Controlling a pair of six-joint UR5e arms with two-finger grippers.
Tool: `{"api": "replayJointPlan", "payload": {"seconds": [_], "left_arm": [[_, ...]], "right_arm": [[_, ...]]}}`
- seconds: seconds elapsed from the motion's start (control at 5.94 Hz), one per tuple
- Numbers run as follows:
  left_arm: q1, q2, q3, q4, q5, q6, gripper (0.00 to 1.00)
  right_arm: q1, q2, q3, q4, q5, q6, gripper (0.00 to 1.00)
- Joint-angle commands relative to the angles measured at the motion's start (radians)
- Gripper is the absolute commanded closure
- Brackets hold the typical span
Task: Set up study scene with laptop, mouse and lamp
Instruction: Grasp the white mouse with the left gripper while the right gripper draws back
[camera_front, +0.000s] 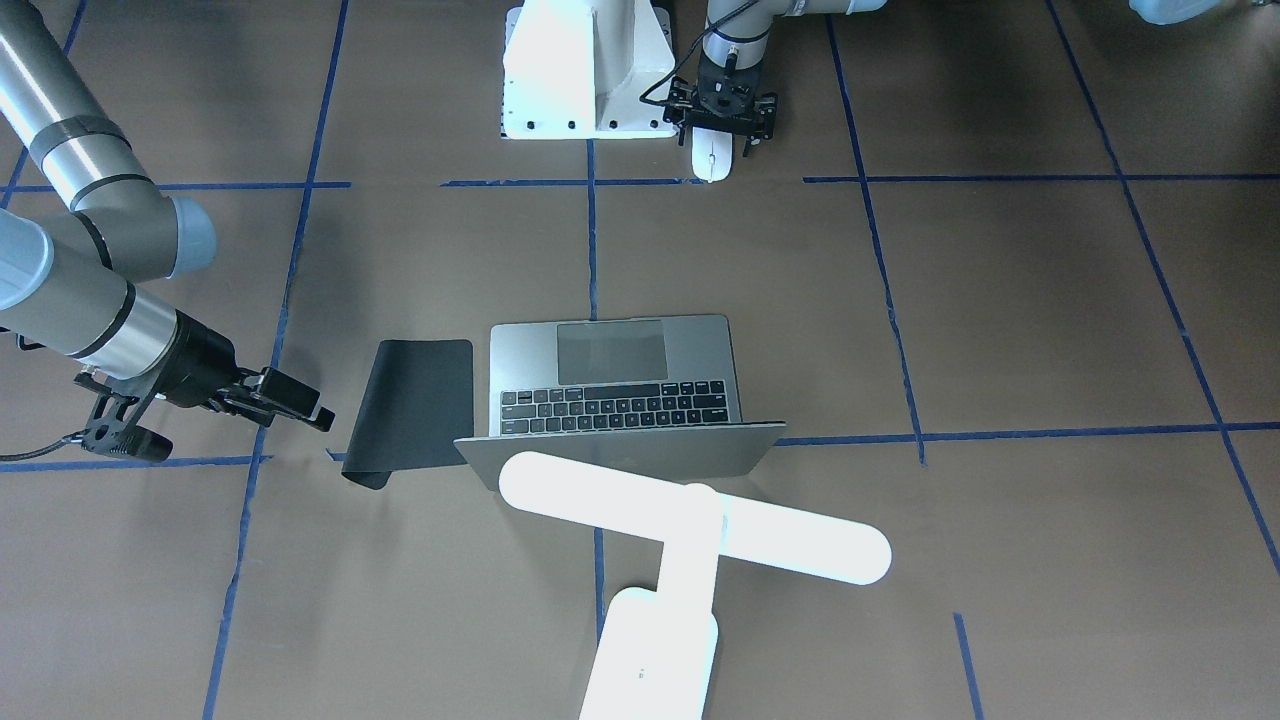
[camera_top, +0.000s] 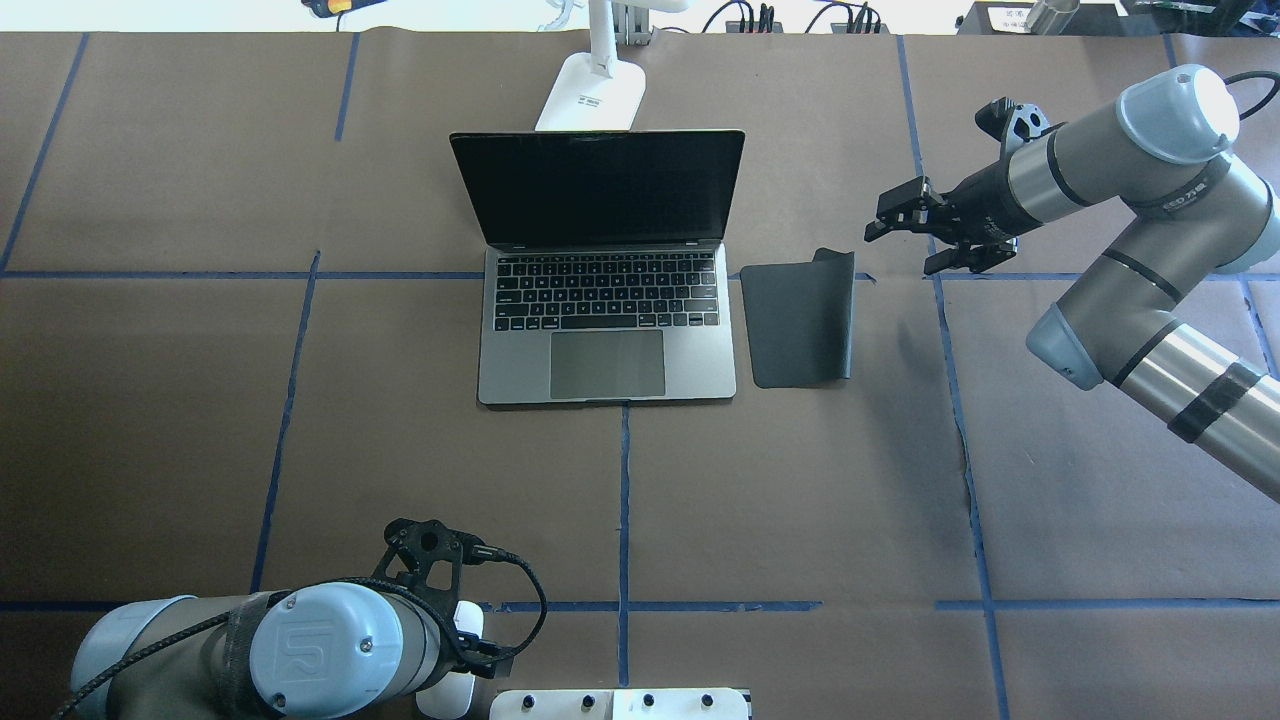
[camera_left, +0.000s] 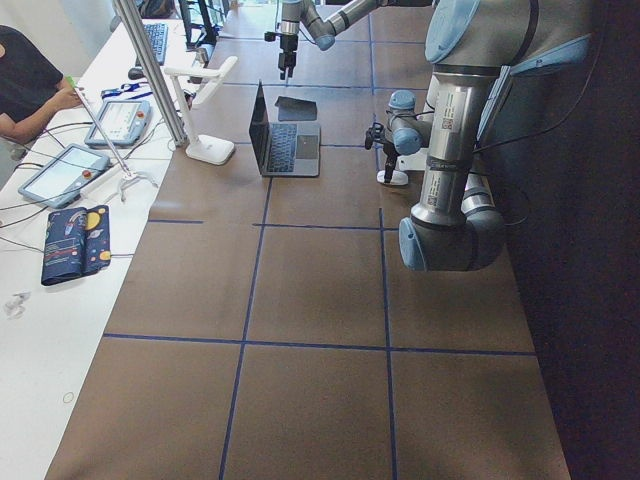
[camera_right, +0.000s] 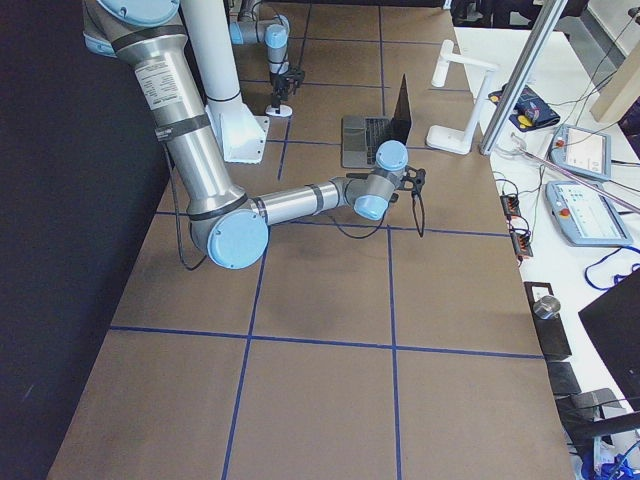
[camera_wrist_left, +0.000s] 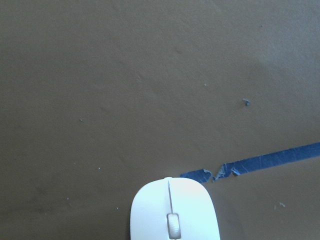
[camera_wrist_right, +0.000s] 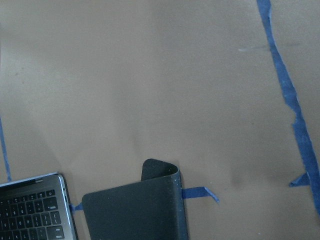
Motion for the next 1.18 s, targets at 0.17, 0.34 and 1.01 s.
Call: {"api": "replayJointPlan", "payload": {"seconds": [0.17,0.34,1.01], "left_arm": [[0.001,-0.003,0.018,-0.001,-0.003,0.000,0.03],[0.001,-0.004,0.018,-0.001,-0.004,-0.002,0.06],[0.005,-0.004,0.025,-0.001,-0.010,0.000,0.19]], "right_arm": [[0.000,0.001,0.000,0.001,0.000,0.000,0.00],[0.000,-0.001,0.000,0.001,0.000,0.000,0.00],[0.003,-0.002,0.014,0.001,0.003,0.000,0.00]]}}
